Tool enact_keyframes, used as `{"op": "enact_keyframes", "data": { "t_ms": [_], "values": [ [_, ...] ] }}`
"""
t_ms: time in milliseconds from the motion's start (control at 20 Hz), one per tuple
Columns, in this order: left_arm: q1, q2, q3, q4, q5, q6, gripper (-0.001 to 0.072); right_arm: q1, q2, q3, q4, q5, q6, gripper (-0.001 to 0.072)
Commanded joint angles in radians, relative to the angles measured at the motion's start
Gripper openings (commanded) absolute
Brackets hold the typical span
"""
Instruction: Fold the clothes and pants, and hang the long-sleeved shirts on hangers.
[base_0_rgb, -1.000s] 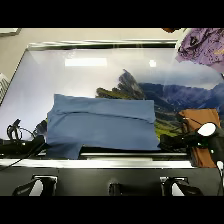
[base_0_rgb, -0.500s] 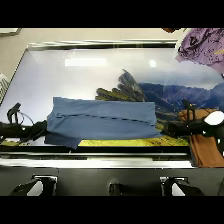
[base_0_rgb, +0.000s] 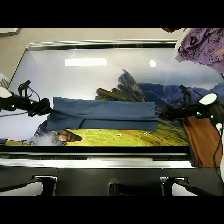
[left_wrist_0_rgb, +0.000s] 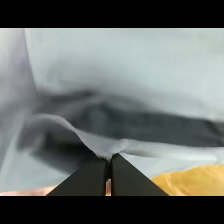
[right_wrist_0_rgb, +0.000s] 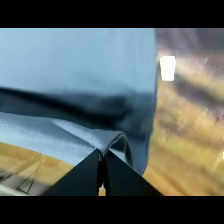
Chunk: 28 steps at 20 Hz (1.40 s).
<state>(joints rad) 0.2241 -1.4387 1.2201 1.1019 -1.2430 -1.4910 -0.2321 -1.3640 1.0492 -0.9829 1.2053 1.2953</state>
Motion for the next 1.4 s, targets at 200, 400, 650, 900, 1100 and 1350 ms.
{"op": "enact_keyframes", "data": {
  "t_ms": [200,400,650,900,1100,1350],
  "values": [
    [-0.02,-0.269,0.284,-0.002,0.002,0.018,0.0013,0.039,-0.214,0.165,0.007,-0.084,-0.013,0.0031],
    [-0.023,-0.356,0.333,-0.003,0.003,0.018,0.0013,0.095,-0.288,0.212,-0.079,-0.132,0.072,0.0031],
    [-0.049,-0.417,0.333,-0.014,0.004,0.019,0.0018,0.095,-0.301,0.212,-0.088,-0.135,0.094,0.0034],
    [-0.055,-0.415,0.38,-0.016,-0.002,0.017,0.0589,0.056,-0.297,0.295,-0.052,0.0,0.194,0.0578],
    [-0.038,-0.392,0.51,-0.012,-0.076,-0.002,0.0619,-0.082,-0.307,0.352,0.034,0.107,0.163,0.0608],
    [-0.032,-0.359,0.573,-0.009,-0.1,-0.003,0.0619,-0.111,-0.389,0.332,0.142,0.167,0.072,0.0663]
  ]
}}
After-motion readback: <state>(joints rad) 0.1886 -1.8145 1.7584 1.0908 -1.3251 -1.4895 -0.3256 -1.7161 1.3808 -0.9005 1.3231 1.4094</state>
